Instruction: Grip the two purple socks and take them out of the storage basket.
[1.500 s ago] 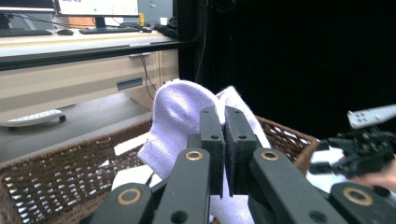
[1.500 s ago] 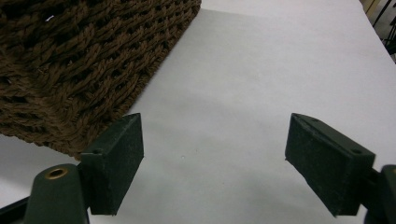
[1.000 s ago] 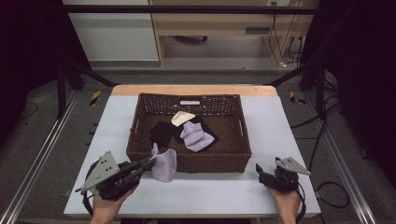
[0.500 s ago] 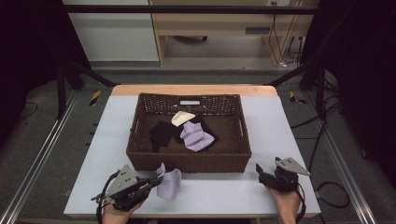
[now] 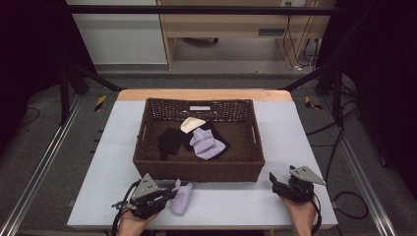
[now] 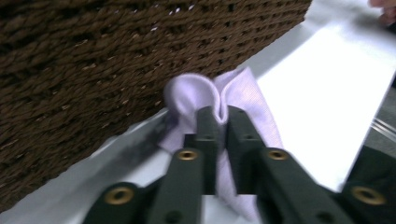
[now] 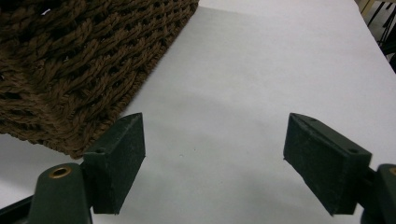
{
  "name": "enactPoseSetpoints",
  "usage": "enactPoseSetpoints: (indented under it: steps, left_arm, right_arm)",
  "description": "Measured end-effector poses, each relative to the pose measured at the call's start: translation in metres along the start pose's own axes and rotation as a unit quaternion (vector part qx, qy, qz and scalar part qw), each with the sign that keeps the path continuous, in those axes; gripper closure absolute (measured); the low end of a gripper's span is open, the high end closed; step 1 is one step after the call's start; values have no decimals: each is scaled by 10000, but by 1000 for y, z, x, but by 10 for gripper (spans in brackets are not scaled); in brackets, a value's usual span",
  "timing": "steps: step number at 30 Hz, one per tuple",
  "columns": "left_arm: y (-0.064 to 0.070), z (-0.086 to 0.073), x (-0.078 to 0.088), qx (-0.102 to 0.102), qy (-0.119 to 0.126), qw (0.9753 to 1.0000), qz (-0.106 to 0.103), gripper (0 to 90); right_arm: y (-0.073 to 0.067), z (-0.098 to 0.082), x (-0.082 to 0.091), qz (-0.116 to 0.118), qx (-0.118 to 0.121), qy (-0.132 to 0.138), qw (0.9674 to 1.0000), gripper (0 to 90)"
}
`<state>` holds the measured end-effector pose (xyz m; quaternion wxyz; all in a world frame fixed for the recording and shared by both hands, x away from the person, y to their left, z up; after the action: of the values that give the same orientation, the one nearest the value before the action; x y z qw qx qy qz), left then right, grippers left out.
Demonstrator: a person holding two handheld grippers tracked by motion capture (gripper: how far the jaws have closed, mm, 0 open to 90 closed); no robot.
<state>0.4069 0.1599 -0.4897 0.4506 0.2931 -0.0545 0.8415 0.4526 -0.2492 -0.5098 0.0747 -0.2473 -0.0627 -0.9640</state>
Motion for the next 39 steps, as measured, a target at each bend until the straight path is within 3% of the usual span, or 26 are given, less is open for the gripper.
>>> enactPoseSetpoints:
  steps: [1,4,11,20,27,30,39]
  left_arm:
    - [0,-1,-1,12,-16,10000,2,745]
    - [0,-1,0,41,-27,10000,58,627]
    - [4,14,19,99,363,9991,217,488]
    - [2,50,39,78,738,9966,360,463]
    - [-3,89,47,-50,1004,9939,460,453]
    - [-8,112,45,-109,1080,9926,553,451]
    - [-28,152,27,-131,1114,9914,682,449]
  right_arm:
    - [0,0,0,0,0,0,10000,209]
    - [0,0,0,-6,24,21,10000,209]
    - [0,0,0,1,-35,14,10000,211]
    - [0,0,0,-49,-27,16,10000,219]
    - [0,0,0,-63,5,34,10000,222]
    - [0,0,1,-50,-25,30,10000,226]
    - [0,0,0,-59,-22,-14,10000,235]
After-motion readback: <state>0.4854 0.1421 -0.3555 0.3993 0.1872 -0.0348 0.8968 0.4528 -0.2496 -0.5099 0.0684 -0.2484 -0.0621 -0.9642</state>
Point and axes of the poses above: each handheld gripper's, and its own axes: x roughly backward along the jaws, z roughly out of its top, y roughly to its right, the point moved 5 cm from there along -x, roughly forward along the jaws, and after that the axes turned 7 degrees about -z, right-handed, at the moved point
